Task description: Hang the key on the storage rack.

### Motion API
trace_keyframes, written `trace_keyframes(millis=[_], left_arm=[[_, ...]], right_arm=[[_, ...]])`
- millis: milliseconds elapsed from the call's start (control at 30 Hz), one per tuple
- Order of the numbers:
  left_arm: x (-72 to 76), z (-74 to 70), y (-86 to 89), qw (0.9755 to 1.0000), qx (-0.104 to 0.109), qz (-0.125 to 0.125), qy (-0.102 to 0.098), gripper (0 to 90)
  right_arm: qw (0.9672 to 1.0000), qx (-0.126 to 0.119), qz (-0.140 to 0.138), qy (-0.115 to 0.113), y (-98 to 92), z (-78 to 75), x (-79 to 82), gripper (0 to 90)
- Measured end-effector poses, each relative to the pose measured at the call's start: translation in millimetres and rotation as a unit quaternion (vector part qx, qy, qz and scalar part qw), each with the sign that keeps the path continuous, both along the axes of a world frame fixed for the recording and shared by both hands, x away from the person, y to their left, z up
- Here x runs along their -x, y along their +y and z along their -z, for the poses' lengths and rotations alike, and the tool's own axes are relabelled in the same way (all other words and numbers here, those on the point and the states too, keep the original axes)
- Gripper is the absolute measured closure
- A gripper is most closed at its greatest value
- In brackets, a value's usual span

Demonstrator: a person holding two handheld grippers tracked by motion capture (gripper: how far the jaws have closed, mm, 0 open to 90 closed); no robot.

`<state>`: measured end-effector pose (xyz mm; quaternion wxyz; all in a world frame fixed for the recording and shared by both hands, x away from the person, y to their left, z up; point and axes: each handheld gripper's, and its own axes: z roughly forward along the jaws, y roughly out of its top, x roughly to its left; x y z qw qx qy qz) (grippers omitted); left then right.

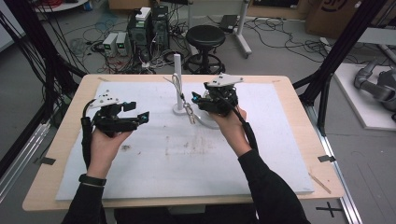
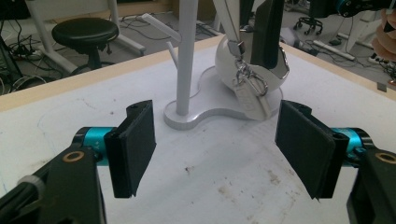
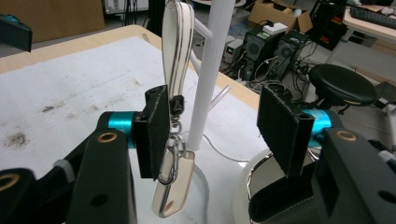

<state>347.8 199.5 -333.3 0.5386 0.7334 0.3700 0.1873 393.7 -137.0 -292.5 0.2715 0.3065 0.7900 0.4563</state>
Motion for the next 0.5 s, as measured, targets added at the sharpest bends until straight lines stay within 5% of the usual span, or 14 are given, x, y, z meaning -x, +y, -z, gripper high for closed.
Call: trace_keyframes(millis=[500], left_arm=[[0.6,-1.0,-0.4,1.0000,-0.002,0.000,-0.001,28.7]], right_arm=[[0.9999,0.001,-0.005,0.013,-9.7,0.8,-1.6,40.3]])
